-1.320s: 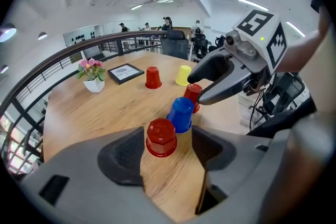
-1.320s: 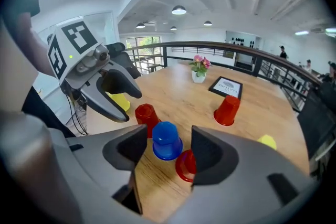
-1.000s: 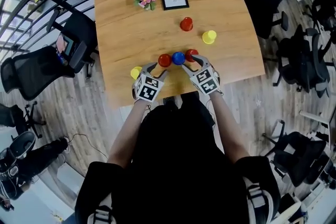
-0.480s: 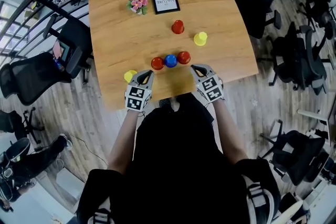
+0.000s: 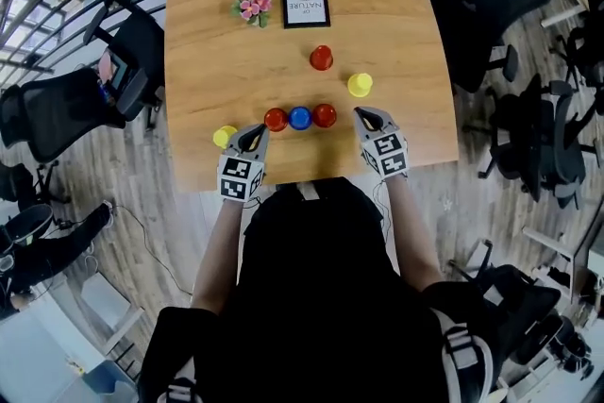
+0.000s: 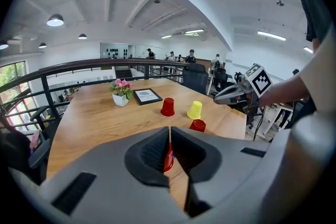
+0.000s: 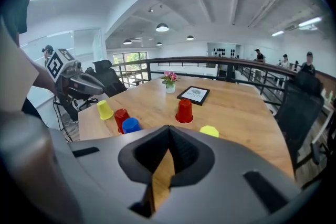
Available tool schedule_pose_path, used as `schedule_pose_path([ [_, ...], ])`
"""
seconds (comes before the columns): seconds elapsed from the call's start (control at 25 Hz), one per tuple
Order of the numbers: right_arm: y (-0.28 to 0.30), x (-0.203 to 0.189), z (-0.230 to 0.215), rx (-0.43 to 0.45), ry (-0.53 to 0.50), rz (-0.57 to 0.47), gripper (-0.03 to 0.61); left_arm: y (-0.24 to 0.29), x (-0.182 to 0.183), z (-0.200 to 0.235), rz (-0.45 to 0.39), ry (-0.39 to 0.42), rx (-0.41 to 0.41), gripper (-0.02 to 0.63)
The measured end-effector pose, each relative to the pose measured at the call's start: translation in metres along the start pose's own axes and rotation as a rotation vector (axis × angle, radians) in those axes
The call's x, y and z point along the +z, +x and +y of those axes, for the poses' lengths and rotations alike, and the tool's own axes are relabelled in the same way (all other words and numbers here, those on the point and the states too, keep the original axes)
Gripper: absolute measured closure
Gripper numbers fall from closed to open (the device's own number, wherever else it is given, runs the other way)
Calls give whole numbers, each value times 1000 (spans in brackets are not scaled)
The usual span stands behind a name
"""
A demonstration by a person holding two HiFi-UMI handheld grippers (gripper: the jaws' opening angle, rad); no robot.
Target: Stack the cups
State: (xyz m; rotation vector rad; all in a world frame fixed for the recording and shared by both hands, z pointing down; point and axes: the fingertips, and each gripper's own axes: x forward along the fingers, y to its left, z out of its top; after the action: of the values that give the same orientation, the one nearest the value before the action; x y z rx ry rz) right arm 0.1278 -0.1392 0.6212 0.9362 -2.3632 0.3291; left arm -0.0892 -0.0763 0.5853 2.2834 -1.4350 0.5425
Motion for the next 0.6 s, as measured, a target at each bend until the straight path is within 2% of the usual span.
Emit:
schedule_pose_path([
  [0.36,23,17,-27,47,-45,-7,564,10,7,9,-4,-50,86,584],
  [0.48,28,12,-35,53,-58,9,543,13,6,8,5,-57,102,584],
  [0.6,33,5,-45,60,-56,28,493,16,6,8,13,-62,117,584],
])
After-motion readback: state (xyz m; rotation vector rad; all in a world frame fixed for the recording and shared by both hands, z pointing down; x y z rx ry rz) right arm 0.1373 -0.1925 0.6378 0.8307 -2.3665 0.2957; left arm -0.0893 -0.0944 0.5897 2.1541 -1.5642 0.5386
